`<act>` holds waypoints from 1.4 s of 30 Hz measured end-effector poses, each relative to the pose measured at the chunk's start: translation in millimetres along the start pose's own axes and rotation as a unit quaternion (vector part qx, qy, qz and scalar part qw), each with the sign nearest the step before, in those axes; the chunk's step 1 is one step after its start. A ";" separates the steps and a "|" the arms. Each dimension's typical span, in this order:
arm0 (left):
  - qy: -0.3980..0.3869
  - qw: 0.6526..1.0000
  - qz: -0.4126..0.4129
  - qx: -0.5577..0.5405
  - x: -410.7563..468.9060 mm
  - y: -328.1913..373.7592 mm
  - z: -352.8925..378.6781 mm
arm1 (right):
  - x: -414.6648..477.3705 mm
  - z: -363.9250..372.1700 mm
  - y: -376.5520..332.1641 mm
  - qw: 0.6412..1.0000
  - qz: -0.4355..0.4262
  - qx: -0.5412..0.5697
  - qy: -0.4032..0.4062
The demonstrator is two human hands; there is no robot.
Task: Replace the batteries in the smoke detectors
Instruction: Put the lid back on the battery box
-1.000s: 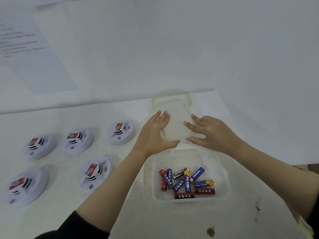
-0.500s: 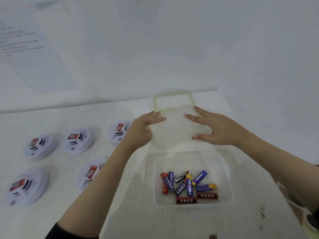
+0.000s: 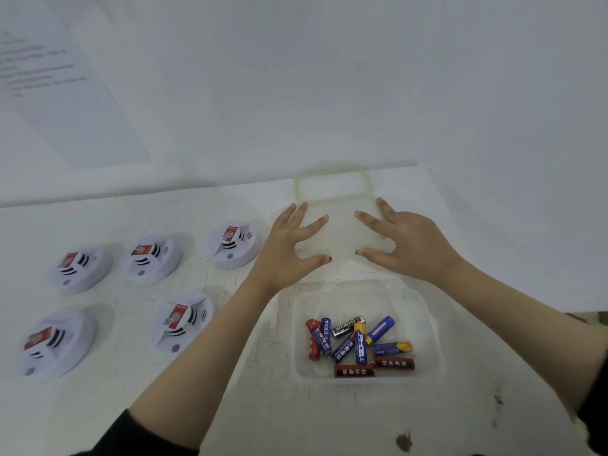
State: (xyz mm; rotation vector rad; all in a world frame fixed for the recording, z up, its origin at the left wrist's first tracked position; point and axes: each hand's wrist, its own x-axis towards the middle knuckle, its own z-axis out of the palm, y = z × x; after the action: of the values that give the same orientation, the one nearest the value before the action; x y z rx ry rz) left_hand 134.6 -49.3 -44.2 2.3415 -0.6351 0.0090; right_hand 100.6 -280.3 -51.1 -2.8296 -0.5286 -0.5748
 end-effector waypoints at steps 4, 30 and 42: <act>-0.067 0.998 0.000 0.002 8.4 -0.8 -15.2 | -1.4 -22.5 10.1 0.994 0.013 0.099 -0.048; 0.046 0.996 0.027 0.071 3.5 14.4 23.1 | -11.5 -10.7 -2.8 0.989 -0.110 -0.054 0.086; 0.072 0.985 -0.077 -0.138 22.0 2.2 0.1 | -7.0 -14.0 14.9 0.964 0.124 0.233 0.025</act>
State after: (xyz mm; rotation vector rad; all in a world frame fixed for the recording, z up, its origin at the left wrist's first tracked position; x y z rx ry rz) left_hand 153.0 -60.4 -38.9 2.0936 -0.3582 0.0191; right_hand 95.6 -299.8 -43.2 -2.3771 -0.2508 -0.4063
